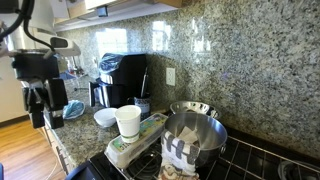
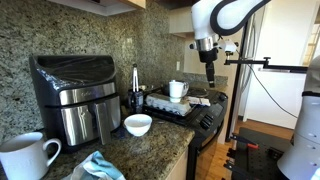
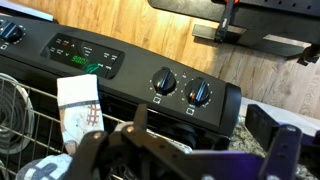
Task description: Use the towel on the bowl to wipe the countertop then put it back
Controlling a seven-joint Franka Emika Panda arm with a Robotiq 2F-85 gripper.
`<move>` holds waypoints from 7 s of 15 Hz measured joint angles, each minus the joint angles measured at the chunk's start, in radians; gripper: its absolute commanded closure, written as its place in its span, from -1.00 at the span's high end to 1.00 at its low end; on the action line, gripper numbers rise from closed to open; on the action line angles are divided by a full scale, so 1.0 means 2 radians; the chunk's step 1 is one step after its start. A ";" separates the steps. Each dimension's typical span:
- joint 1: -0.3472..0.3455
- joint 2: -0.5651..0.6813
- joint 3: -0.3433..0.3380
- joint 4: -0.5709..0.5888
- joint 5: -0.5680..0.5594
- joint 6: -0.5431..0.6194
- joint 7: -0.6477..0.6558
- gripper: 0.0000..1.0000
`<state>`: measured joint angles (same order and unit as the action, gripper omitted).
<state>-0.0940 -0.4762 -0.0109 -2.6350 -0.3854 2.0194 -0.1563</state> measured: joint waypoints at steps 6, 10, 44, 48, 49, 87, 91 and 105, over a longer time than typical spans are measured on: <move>-0.018 0.036 -0.048 0.002 -0.029 0.057 0.000 1.00; -0.046 0.103 -0.077 0.021 -0.051 0.134 0.001 1.00; -0.053 0.358 -0.128 0.286 -0.045 0.167 0.179 1.00; -0.053 0.353 -0.129 0.303 -0.030 0.130 0.181 1.00; -0.052 0.353 -0.129 0.307 -0.029 0.120 0.188 1.00; -0.023 0.384 -0.162 0.242 -0.062 0.303 0.251 1.00; -0.023 0.384 -0.169 0.229 -0.070 0.337 0.235 1.00; -0.014 0.384 -0.195 0.197 -0.133 0.439 0.206 1.00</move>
<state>-0.1222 0.2908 -0.4012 -2.2406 -0.6519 2.8980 0.2556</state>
